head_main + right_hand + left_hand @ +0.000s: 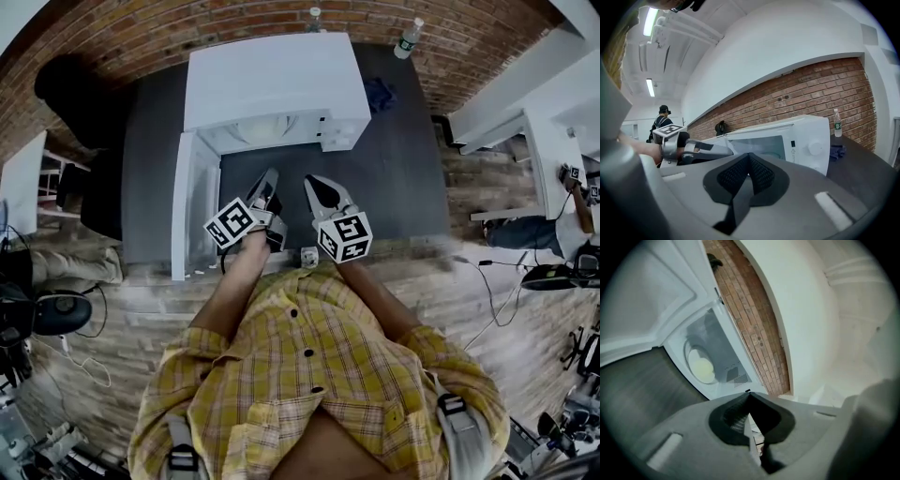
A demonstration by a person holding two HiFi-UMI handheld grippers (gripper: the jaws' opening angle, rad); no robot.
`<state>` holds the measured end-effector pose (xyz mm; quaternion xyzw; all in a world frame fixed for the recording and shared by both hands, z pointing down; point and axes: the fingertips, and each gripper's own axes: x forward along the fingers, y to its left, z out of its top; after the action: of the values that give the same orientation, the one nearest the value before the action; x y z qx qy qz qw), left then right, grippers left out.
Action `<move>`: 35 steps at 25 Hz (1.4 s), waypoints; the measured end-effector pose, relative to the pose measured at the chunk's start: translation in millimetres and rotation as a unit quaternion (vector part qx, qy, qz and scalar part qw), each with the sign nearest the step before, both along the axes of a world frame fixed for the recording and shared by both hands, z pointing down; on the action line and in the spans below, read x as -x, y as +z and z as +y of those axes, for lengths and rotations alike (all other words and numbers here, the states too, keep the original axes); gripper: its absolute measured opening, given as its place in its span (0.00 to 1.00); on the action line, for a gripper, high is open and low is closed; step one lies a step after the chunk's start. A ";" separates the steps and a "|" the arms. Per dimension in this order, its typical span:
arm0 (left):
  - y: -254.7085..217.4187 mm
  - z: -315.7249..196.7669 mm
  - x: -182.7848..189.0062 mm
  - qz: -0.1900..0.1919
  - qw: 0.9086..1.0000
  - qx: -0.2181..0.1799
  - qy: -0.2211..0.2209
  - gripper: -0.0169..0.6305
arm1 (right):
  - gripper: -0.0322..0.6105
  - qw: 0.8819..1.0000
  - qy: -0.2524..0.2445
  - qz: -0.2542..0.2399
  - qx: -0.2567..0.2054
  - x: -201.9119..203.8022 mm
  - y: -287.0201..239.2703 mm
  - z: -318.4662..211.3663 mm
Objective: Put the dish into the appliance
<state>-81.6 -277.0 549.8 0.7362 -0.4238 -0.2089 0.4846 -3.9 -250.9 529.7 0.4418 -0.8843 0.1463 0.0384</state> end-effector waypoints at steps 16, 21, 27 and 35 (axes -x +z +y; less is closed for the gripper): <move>-44.5 38.9 -23.9 -0.266 0.950 -0.150 0.067 0.03 | 0.05 1.000 0.008 -0.004 0.001 -7.6 -6.1 6.4; -46.5 47.9 -20.7 -0.324 0.927 -0.180 0.065 0.03 | 0.05 1.000 0.003 -0.007 -0.007 -8.0 -14.0 12.1; -46.8 58.4 -16.6 -0.350 0.913 -0.198 0.066 0.03 | 0.05 1.000 0.004 -0.011 -0.009 -10.3 -15.5 20.6; -50.2 66.1 -11.9 -0.374 0.901 -0.212 0.055 0.03 | 0.05 1.000 0.004 -0.022 -0.010 -10.0 -19.6 29.3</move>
<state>-69.7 -210.9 499.5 0.8678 -0.4781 0.0242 0.1336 6.1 -221.6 510.1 0.4427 -0.8843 0.1477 0.0138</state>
